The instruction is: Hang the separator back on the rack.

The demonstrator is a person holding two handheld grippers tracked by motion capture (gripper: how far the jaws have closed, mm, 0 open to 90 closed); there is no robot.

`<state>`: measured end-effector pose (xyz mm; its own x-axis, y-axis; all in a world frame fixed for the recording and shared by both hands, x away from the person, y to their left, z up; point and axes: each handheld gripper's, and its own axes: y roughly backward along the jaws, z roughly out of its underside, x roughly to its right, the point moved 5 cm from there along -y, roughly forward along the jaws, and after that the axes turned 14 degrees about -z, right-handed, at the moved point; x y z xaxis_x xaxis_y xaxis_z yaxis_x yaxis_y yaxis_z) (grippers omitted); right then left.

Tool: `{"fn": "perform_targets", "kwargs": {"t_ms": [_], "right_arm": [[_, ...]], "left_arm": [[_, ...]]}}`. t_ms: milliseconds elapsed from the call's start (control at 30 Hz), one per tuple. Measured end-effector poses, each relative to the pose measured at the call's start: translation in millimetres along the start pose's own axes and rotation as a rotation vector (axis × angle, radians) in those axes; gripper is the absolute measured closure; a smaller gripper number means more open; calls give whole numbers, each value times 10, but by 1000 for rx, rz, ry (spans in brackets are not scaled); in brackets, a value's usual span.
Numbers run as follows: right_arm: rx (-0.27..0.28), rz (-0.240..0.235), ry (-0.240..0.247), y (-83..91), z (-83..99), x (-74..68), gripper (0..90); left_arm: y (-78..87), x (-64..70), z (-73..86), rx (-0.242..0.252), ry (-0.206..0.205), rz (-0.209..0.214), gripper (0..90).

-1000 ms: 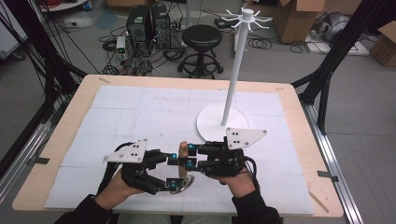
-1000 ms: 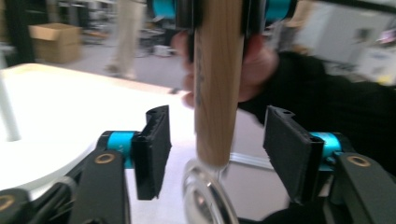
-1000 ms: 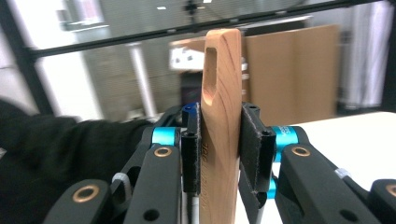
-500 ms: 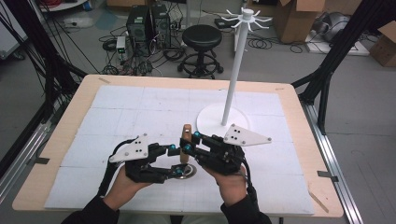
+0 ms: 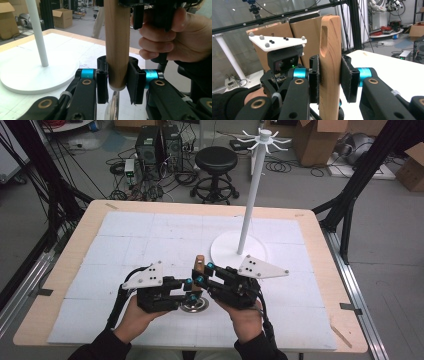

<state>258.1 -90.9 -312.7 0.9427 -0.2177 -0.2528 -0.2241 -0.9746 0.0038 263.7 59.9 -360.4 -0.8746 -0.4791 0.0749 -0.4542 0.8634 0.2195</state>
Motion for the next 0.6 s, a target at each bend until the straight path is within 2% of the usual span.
{"fn": "perform_targets", "kwargs": {"t_ms": [67, 133, 167, 300, 367, 467, 600], "right_arm": [[1, -27, -7, 7, 4, 9, 669], [29, -42, -4, 22, -9, 26, 476], [38, -58, -12, 38, -15, 36, 444], [26, -168, 37, 93, -24, 63, 348], [20, -209, 49, 122, -7, 78, 366], [23, -280, 61, 152, 17, 78, 451], [13, -315, 60, 131, 32, 73, 516]], "left_arm": [[6, 11, 4, -4, -6, 9, 728], [16, 33, 11, -9, -18, 33, 728], [23, 47, 11, -7, -20, 48, 728], [45, 55, -9, 12, -8, 84, 728], [53, 58, -14, 19, -2, 101, 728], [57, 61, -11, 17, -10, 127, 728], [55, 87, -11, 23, -9, 151, 728]]}}
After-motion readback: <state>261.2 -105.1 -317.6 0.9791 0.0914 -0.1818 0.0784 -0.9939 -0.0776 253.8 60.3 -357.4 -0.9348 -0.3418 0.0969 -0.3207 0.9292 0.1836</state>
